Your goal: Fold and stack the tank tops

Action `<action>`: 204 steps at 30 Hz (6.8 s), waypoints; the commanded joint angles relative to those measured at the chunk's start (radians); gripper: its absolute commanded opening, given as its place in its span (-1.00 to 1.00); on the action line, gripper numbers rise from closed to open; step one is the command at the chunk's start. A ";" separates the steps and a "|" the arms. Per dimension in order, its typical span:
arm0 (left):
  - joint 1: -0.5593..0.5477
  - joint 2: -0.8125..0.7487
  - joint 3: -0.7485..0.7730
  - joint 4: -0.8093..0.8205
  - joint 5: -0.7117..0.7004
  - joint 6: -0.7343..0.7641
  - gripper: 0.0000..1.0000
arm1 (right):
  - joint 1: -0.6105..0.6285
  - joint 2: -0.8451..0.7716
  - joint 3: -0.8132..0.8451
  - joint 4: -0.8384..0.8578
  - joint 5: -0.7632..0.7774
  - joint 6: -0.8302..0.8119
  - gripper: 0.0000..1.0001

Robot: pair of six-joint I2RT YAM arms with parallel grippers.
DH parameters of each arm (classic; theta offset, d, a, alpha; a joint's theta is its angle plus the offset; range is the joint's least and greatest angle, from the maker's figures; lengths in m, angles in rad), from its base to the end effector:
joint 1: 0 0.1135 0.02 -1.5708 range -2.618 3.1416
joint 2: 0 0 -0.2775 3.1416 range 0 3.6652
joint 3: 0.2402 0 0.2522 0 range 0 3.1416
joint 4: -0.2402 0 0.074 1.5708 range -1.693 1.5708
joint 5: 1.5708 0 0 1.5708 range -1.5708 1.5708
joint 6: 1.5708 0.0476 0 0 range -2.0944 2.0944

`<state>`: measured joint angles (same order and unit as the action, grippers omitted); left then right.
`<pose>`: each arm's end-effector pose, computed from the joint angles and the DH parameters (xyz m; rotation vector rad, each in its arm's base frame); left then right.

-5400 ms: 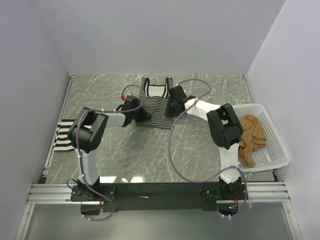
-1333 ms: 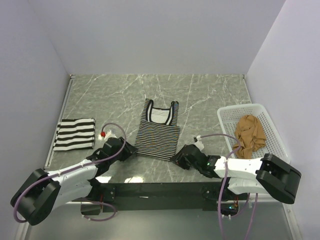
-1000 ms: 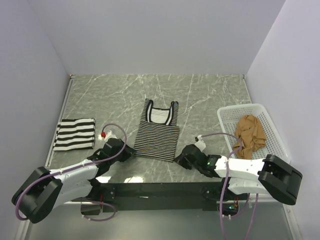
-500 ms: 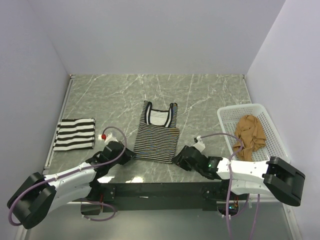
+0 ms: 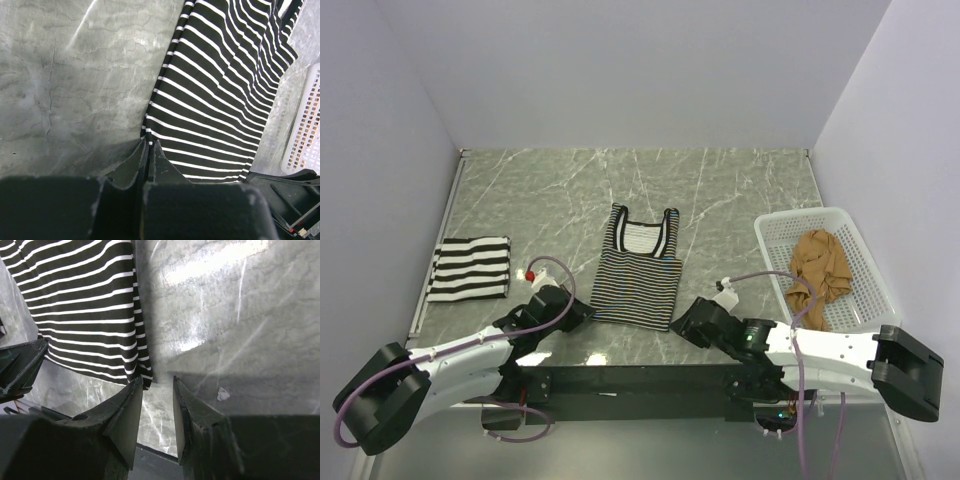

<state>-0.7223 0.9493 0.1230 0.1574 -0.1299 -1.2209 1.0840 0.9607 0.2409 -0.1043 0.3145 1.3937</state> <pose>0.1268 -0.1035 0.1245 -0.6631 2.2993 -0.8687 0.0906 0.1396 0.1370 0.5384 2.4433 0.7957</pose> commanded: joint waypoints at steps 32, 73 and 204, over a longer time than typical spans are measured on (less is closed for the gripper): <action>-0.022 0.051 -0.037 -0.032 0.006 -0.008 -0.99 | 0.063 0.182 0.067 -0.017 0.115 0.030 -0.21; 0.085 0.021 0.579 -0.285 0.122 0.106 -0.99 | -0.309 0.127 0.601 -0.292 -0.226 -0.562 -1.00; 0.411 0.507 0.931 -1.045 -0.527 0.702 -0.99 | -0.484 0.530 0.960 -0.118 -0.410 -0.803 0.07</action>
<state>-0.3592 1.5146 1.0798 -0.8253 -0.5747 -0.5594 0.5915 1.5303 1.2068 -0.3092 -0.0593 0.5716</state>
